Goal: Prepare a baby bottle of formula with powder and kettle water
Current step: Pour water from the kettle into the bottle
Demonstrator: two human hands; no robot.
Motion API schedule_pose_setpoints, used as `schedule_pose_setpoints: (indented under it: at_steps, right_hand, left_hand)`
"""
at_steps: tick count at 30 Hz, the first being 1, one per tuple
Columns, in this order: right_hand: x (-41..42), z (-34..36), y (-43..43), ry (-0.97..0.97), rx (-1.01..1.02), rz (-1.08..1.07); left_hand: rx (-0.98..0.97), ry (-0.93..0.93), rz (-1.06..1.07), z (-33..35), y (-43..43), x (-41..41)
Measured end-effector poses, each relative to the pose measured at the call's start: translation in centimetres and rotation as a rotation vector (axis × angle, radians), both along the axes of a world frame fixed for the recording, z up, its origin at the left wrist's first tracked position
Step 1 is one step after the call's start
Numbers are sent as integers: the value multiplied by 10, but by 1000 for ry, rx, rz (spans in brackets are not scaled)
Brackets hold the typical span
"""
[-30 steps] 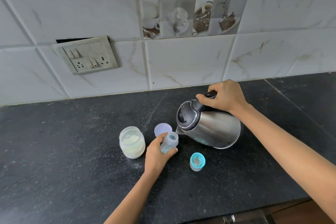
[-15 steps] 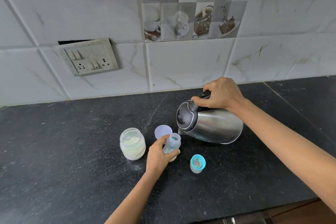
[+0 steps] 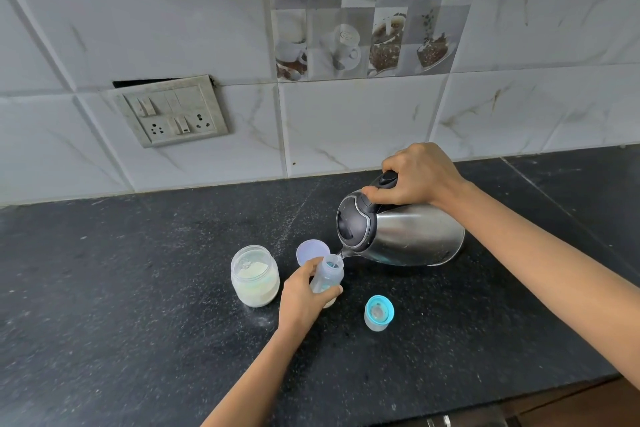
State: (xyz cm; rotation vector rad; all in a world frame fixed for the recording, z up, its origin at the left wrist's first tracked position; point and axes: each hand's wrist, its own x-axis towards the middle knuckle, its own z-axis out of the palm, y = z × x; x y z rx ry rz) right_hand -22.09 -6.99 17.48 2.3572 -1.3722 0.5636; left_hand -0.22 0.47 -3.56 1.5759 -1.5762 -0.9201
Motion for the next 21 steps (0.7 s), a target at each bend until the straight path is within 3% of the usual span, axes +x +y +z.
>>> schedule_pose_setpoints:
  at_steps: [21]
  right_hand:
    - [-5, 23, 0, 13, -40, 33]
  left_hand:
    - [-5, -31, -4, 1, 0, -1]
